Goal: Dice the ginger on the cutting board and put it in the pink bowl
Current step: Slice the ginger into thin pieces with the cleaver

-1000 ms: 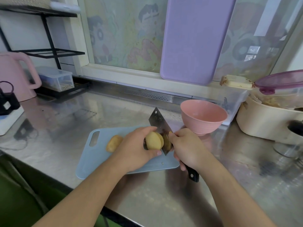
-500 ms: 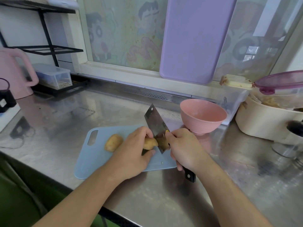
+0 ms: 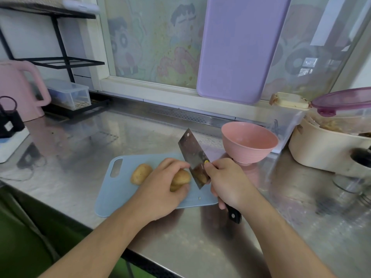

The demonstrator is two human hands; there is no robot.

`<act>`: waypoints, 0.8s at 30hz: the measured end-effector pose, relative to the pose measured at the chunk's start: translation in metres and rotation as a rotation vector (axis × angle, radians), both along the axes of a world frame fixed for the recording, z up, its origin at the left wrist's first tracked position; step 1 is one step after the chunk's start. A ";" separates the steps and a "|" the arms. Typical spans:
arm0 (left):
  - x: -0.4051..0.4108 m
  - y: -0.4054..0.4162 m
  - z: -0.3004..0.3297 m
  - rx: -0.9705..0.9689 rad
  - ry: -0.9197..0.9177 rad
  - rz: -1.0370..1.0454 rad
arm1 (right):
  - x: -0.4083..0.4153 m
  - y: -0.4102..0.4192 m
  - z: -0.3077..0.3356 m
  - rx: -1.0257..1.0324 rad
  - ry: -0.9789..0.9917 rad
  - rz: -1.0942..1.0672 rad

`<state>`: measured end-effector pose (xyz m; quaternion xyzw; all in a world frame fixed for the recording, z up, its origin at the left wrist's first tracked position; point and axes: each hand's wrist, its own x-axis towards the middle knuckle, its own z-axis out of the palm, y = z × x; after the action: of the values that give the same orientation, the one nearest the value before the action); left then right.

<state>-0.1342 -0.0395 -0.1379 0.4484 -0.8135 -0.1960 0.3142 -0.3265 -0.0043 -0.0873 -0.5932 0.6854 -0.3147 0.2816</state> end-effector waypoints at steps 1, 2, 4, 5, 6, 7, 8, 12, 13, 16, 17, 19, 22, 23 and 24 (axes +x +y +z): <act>-0.001 -0.001 0.000 0.005 -0.001 0.002 | 0.000 0.000 0.000 0.000 0.001 -0.001; -0.002 -0.002 0.001 0.002 -0.009 0.006 | 0.001 0.000 0.000 -0.001 -0.001 -0.002; -0.004 -0.003 0.001 0.007 -0.031 0.034 | 0.001 0.000 0.000 -0.001 -0.009 -0.002; -0.005 -0.003 0.001 0.016 -0.040 0.053 | 0.001 0.000 -0.001 0.001 -0.011 -0.003; -0.005 -0.002 0.001 0.024 -0.043 0.066 | 0.001 -0.001 -0.001 0.002 -0.011 -0.005; -0.005 -0.002 0.001 0.029 -0.043 0.072 | 0.000 -0.001 -0.001 0.004 -0.009 -0.007; -0.005 -0.002 0.001 0.033 -0.046 0.075 | 0.000 -0.001 -0.001 0.007 -0.007 -0.009; -0.002 0.001 0.005 0.073 -0.071 0.068 | 0.000 -0.002 -0.002 0.015 -0.012 -0.014; 0.000 0.002 0.007 0.091 -0.082 0.060 | 0.000 -0.002 -0.002 0.013 -0.013 -0.014; 0.006 0.001 0.018 0.173 -0.144 0.038 | -0.001 -0.002 -0.002 0.004 -0.016 -0.011; 0.009 0.000 0.021 0.210 -0.178 0.028 | -0.002 -0.002 -0.003 0.004 -0.019 -0.010; 0.016 -0.004 0.029 0.278 -0.285 -0.016 | -0.003 -0.002 -0.003 0.008 -0.026 -0.010; 0.025 -0.011 0.036 0.317 -0.409 -0.067 | -0.004 -0.002 -0.003 0.013 -0.047 -0.003; 0.026 -0.013 0.037 0.324 -0.399 -0.062 | -0.004 -0.001 -0.003 0.015 -0.053 0.000; 0.026 -0.015 0.036 0.325 -0.382 -0.054 | -0.004 -0.001 -0.002 0.017 -0.059 0.001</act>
<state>-0.1082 -0.0544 -0.1015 0.5001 -0.8275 -0.2445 0.0733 -0.3301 -0.0054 -0.0893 -0.5818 0.6791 -0.3259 0.3070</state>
